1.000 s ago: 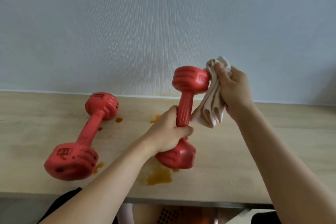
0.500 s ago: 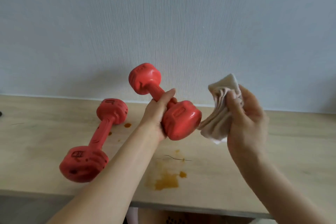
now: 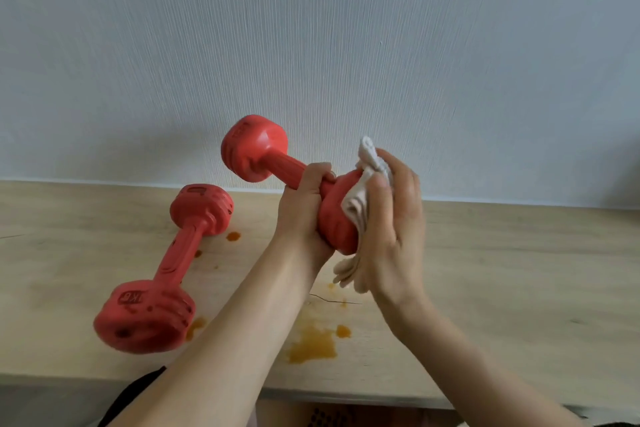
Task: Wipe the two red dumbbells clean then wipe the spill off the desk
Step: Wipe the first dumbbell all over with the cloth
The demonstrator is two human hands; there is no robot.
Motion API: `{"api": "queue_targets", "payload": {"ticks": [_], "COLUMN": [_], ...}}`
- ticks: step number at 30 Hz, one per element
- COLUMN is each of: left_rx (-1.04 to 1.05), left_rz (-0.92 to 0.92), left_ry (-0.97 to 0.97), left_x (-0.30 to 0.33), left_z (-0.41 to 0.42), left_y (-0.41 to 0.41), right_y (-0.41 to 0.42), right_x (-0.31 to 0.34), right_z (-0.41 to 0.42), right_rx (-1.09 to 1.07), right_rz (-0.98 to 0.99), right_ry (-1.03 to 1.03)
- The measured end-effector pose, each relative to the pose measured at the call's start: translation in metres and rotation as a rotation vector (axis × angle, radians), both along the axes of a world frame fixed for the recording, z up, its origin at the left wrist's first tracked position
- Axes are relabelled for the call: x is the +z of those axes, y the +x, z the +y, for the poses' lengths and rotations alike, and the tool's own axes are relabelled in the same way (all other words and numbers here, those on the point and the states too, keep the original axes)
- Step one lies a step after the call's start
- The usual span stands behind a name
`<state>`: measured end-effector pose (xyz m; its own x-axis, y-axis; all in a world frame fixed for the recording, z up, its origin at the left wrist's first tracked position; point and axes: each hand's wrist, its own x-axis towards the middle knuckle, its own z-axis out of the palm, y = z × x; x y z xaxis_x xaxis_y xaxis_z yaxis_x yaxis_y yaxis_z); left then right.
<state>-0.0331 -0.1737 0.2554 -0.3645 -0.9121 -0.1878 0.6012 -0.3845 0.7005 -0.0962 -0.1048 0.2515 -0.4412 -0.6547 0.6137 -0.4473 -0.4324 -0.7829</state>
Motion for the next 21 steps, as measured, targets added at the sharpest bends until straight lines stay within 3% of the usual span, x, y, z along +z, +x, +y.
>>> {"api": "queue_targets", "payload": {"ticks": [4, 9, 15, 21], "left_rx": [0.096, 0.27, 0.451, 0.575], "left_rz": [-0.051, -0.091, -0.171, -0.193], "left_ry": [-0.079, -0.259, -0.419, -0.431], "left_x": [0.0, 0.009, 0.017, 0.018], "left_z": [-0.002, 0.003, 0.0, -0.01], "left_y": [0.002, 0.0, -0.001, 0.005], "right_y": [-0.014, -0.021, -0.012, -0.014], "right_x": [0.005, 0.002, 0.009, 0.009], "right_z": [-0.014, -0.022, -0.011, -0.002], "right_rx": [0.165, 0.567, 0.81, 0.664], "right_rz": [-0.72, -1.113, -1.243, -1.064], "right_ry": [0.279, 0.464, 0.63, 0.729]}}
